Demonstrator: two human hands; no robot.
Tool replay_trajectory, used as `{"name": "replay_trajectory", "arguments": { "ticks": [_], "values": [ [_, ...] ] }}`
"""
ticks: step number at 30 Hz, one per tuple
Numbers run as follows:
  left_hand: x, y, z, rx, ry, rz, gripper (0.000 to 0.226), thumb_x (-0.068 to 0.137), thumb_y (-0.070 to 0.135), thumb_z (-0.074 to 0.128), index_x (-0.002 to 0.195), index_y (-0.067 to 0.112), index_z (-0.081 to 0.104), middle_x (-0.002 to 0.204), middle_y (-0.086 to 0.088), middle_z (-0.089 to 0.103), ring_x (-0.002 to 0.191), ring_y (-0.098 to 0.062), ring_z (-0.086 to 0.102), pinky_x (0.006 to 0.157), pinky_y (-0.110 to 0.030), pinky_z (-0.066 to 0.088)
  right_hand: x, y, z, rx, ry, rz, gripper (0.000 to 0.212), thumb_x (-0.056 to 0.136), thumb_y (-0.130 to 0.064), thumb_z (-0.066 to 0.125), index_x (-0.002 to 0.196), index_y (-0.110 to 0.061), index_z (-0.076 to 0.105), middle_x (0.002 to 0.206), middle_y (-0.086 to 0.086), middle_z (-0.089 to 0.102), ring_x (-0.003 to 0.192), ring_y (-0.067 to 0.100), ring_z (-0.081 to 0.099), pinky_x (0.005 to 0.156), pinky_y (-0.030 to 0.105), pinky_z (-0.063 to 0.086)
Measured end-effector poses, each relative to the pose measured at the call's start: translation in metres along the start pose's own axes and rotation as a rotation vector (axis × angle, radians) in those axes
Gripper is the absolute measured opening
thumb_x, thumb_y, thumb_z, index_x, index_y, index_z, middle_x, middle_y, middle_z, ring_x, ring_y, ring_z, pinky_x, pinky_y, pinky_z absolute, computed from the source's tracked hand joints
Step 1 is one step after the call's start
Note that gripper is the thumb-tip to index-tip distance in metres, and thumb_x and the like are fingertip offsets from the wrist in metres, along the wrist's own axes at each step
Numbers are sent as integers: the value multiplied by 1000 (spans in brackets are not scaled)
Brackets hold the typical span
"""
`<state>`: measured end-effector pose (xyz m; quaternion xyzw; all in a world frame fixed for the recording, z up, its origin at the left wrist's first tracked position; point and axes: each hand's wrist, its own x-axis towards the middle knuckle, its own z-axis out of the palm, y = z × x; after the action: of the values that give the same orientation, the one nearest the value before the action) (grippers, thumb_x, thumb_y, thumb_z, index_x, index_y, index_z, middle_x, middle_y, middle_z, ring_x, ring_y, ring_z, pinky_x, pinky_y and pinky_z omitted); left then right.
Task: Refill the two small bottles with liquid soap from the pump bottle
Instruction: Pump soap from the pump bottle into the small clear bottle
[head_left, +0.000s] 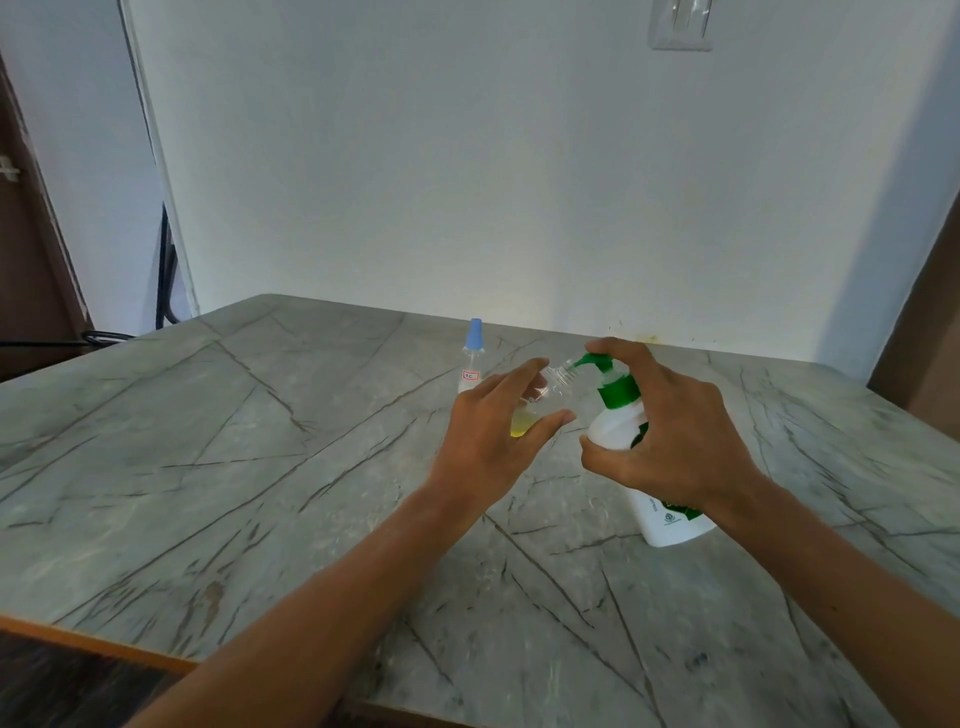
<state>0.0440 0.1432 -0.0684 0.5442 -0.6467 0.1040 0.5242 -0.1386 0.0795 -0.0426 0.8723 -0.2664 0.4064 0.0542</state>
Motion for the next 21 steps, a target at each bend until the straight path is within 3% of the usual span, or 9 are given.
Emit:
{"name": "replay_trajectory", "arguments": {
  "ticks": [6, 9, 15, 21],
  "values": [
    [3, -2, -2, 23, 21, 2, 58, 77, 44, 70, 127, 18, 56, 107, 5, 68, 88, 1, 56, 79, -2, 40, -1, -2, -1, -16, -41, -4, 102, 64, -53, 73, 147, -46, 15, 108, -7, 65, 70, 11, 60, 67, 22, 53],
    [3, -3, -2, 26, 21, -2, 58, 77, 45, 70, 127, 20, 56, 106, 6, 68, 88, 2, 56, 78, 1, 38, 0, -1, 1, -24, -39, 4, 95, 63, -56, 71, 143, -45, 21, 106, -6, 65, 73, 12, 59, 69, 26, 54],
    [1, -3, -1, 6, 7, -1, 58, 78, 45, 70, 129, 21, 54, 106, 7, 66, 91, 2, 56, 83, -6, 42, 1, -1, -1, 13, -16, 0, 84, 60, -52, 75, 133, -40, 35, 93, -15, 60, 68, 6, 56, 63, 9, 39],
    [-1, -2, 1, -14, -25, -10, 57, 79, 44, 71, 130, 23, 54, 107, 9, 65, 95, 1, 57, 85, -8, 43, 2, 0, -1, 38, -10, 2, 76, 59, -55, 73, 125, -38, 38, 93, -13, 61, 69, 8, 58, 63, 11, 40]
  ]
}}
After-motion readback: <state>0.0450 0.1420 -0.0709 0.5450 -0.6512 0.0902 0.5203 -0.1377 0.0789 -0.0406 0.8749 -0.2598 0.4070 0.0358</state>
